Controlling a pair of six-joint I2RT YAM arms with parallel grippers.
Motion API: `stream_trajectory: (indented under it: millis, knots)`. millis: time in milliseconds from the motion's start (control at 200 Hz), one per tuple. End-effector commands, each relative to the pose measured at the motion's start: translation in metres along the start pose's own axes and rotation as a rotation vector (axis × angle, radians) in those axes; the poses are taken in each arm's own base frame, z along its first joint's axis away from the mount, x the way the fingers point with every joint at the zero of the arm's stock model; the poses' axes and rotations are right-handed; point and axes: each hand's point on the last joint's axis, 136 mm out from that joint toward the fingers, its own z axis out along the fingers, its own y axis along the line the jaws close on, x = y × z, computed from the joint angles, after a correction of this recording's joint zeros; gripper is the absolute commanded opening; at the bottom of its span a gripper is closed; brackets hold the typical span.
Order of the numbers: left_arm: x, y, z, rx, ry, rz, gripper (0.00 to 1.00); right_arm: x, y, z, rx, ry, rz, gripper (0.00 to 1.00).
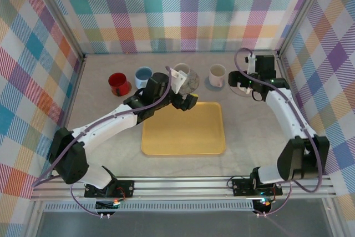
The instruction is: Place the cup by the coaster
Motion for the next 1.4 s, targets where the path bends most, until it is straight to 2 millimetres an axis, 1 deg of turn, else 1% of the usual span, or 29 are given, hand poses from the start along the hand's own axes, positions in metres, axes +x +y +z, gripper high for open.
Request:
stream_trajectory:
  millis: [0, 65, 155, 270, 400, 525, 715, 830, 905, 1020, 1140, 1310, 1395]
  knots:
    - [-0.032, 0.011, -0.033, -0.094, -0.08, 0.038, 1.0, -0.011, 0.018, -0.023, -0.08, -0.099, -0.017, 0.99]
    - [-0.038, 0.017, -0.045, -0.135, -0.103, 0.039, 1.0, -0.012, 0.026, -0.035, -0.12, -0.148, -0.031, 0.99]
    - [-0.039, 0.027, -0.06, -0.196, -0.129, 0.036, 1.0, -0.008, 0.034, -0.047, -0.169, -0.213, -0.056, 0.99]
    - [-0.03, 0.046, -0.078, -0.31, -0.153, -0.001, 1.0, 0.005, 0.049, -0.059, -0.259, -0.306, -0.105, 0.99]
    - [-0.01, 0.068, -0.098, -0.444, -0.174, -0.047, 1.0, 0.023, 0.052, -0.063, -0.293, -0.38, -0.106, 0.99]
    - [0.017, 0.088, -0.119, -0.577, -0.175, -0.087, 1.0, 0.039, 0.05, -0.064, -0.291, -0.416, -0.112, 0.99]
    - [0.06, 0.118, -0.156, -0.799, -0.156, -0.122, 1.0, 0.06, 0.038, -0.06, -0.243, -0.444, -0.072, 0.99]
    - [0.08, 0.134, -0.18, -0.934, -0.168, -0.142, 1.0, 0.066, 0.03, -0.059, -0.211, -0.484, -0.033, 0.99]
    - [0.093, 0.14, -0.191, -0.986, -0.184, -0.154, 1.0, 0.07, 0.025, -0.058, -0.189, -0.506, -0.009, 0.99]
    - [0.109, 0.146, -0.2, -1.007, -0.215, -0.179, 1.0, 0.075, 0.019, -0.057, -0.163, -0.536, 0.008, 0.99]
    - [0.125, 0.153, -0.205, -1.034, -0.229, -0.204, 1.0, 0.084, 0.011, -0.053, -0.126, -0.546, 0.011, 0.99]
    - [0.149, 0.166, -0.207, -1.081, -0.212, -0.247, 1.0, 0.096, -0.002, -0.044, -0.056, -0.555, 0.015, 0.99]
    - [0.16, 0.173, -0.204, -1.09, -0.204, -0.273, 1.0, 0.104, -0.011, -0.038, -0.011, -0.548, 0.024, 0.99]
